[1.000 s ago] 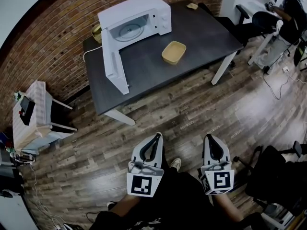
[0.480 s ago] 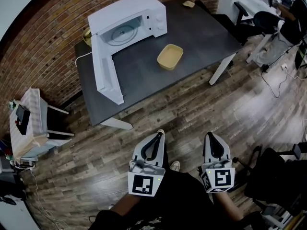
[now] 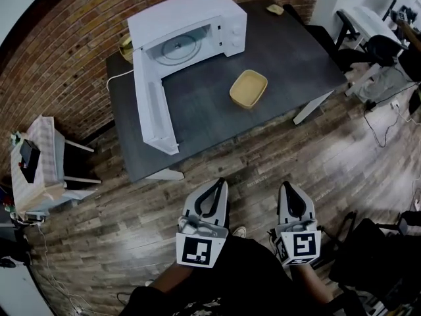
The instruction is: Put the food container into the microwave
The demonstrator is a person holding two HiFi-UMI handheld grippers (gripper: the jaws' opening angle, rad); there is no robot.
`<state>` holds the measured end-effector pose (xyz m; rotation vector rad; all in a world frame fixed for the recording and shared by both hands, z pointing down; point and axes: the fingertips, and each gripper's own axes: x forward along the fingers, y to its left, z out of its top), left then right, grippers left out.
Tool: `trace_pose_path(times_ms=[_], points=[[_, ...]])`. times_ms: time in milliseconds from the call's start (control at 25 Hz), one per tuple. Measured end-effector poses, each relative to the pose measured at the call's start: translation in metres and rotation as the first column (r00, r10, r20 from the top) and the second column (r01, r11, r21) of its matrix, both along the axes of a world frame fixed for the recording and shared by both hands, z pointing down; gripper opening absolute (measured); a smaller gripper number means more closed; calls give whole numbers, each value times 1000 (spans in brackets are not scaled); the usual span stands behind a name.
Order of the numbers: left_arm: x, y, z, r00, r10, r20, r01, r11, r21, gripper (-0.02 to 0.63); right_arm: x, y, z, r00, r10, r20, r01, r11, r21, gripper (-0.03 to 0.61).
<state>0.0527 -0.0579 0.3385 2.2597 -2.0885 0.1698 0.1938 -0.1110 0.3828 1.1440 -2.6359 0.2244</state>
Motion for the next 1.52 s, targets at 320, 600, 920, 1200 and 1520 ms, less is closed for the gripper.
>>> trace_pose_path(times_ms=[320,600,920,1200,1520], points=[[-46,-27,-1,1000,-6,6,5,1000,23,-2,-48,-24,-4,999,-10,-42,10,1000,-4,64],[-66,-66,-4,998,66,3,-66,997,32,0,-77,-59,-21,999,18,-40,-16,999,51,64],[-88,-107,-10,992,123,-11,-123,992,31,-2,-90,-94,-23,995,93,-46,-91,995,46,64],[-87,-124,-5,997,65,-36,-65,998,-4,-2,-90,-113,-10,996,25,-80,-24,1000,17,64],[-71,-138,-8,1000,-2,-27,1,999,-42,-2,-85,-135,-9,997,-54,-48,53,999,-3,64]])
